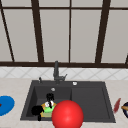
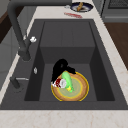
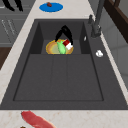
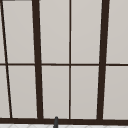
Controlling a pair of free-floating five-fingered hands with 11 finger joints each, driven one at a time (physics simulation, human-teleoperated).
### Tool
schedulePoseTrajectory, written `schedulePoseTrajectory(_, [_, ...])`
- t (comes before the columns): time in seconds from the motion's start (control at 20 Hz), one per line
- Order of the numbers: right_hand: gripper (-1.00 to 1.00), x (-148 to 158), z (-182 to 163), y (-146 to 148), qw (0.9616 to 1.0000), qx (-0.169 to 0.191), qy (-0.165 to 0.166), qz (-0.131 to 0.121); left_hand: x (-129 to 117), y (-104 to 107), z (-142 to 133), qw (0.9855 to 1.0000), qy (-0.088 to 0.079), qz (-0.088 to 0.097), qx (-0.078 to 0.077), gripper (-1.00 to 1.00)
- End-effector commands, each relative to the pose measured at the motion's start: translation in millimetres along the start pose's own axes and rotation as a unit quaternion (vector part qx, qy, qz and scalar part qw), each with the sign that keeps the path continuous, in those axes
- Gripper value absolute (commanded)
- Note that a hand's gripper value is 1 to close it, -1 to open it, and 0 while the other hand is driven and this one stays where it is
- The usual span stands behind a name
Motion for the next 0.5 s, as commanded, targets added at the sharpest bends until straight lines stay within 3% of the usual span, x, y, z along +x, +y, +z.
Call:
schedulePoseTrajectory(0.0, [-1.0,16,-26,1,0.999,0.009,0.029,0.032,0,0,0,1.0,0.0,0.0,0.0,0.0])
schedulePoseTrajectory(0.2, [-1.0,23,-60,3,0.9981,0.008,0.038,0.047,0,0,0,1.0,0.0,0.0,0.0,0.0])
schedulePoseTrajectory(0.45, [-1.0,24,-99,0,0.9983,0.021,0.034,0.043,0,0,0,1.0,0.0,0.0,0.0,0.0])
